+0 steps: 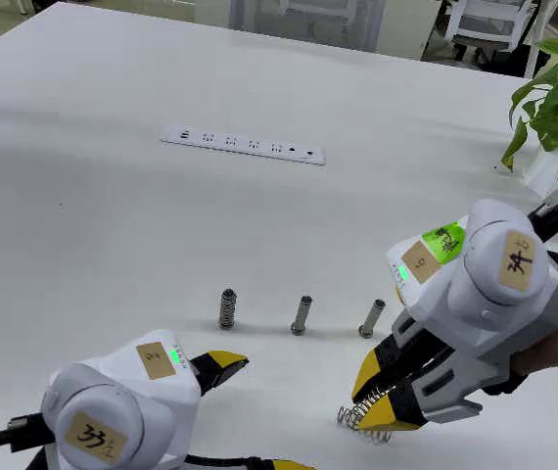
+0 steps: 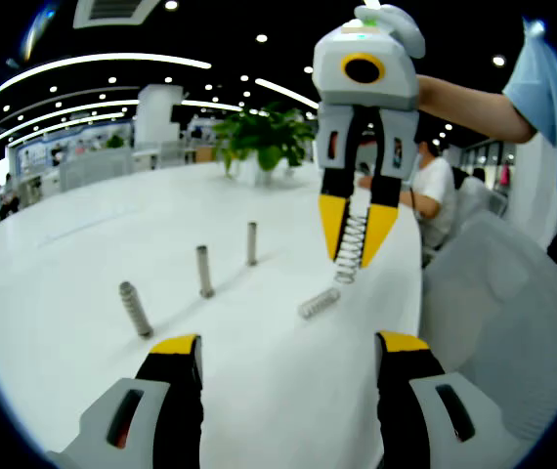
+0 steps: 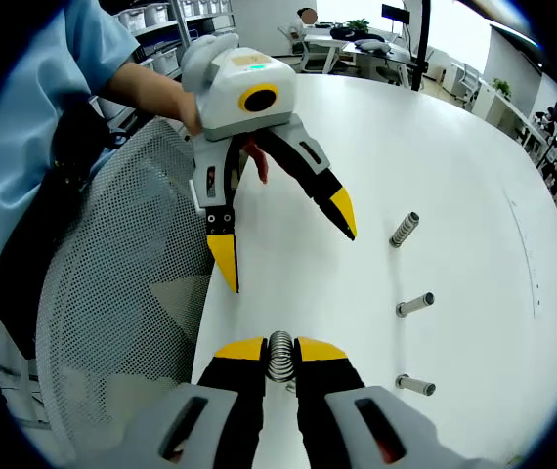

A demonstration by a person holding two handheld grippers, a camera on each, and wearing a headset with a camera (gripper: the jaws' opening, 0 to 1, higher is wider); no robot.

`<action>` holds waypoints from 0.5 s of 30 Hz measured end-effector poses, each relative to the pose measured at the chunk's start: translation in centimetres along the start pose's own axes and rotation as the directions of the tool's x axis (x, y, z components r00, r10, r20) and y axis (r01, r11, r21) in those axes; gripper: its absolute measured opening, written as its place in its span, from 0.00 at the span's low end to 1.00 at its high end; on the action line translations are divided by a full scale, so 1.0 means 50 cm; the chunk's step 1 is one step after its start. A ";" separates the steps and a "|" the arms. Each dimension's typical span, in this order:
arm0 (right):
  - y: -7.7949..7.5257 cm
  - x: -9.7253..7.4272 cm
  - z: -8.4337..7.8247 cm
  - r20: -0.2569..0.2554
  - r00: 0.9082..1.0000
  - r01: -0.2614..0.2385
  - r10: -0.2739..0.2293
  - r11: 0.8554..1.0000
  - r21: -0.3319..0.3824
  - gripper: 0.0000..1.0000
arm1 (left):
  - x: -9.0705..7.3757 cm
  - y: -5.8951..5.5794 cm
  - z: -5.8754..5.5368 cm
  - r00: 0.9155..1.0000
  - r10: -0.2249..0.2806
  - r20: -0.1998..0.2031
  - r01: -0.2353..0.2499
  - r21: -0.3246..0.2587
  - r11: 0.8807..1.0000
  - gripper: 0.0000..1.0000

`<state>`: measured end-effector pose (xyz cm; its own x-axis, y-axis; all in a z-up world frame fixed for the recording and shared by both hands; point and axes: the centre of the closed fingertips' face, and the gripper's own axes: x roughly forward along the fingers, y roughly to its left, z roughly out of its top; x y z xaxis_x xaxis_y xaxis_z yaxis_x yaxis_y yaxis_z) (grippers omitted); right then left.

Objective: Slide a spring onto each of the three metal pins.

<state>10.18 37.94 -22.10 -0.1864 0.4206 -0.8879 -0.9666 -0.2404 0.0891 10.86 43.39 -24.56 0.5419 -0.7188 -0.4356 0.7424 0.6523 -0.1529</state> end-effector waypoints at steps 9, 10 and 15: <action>-0.042 -0.006 0.010 0.001 1.000 0.026 -0.026 0.999 -0.026 0.12 | -0.025 0.057 0.008 0.992 0.123 -0.002 -0.123 -0.011 0.992 1.00; -0.047 -0.007 0.011 -0.005 1.000 0.028 -0.029 0.999 -0.035 0.12 | -0.028 0.064 0.006 0.991 0.131 -0.009 -0.131 -0.030 0.991 1.00; -0.072 -0.012 0.021 -0.018 0.999 0.033 -0.035 0.997 -0.067 0.12 | -0.037 0.081 0.001 0.988 0.151 -0.018 -0.151 -0.039 0.988 1.00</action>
<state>13.59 39.48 -21.43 -0.1497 0.4128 -0.8985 -0.9584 -0.2841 0.0292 12.89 47.36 -24.35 0.6404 -0.6079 -0.4694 0.6359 0.7624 -0.1198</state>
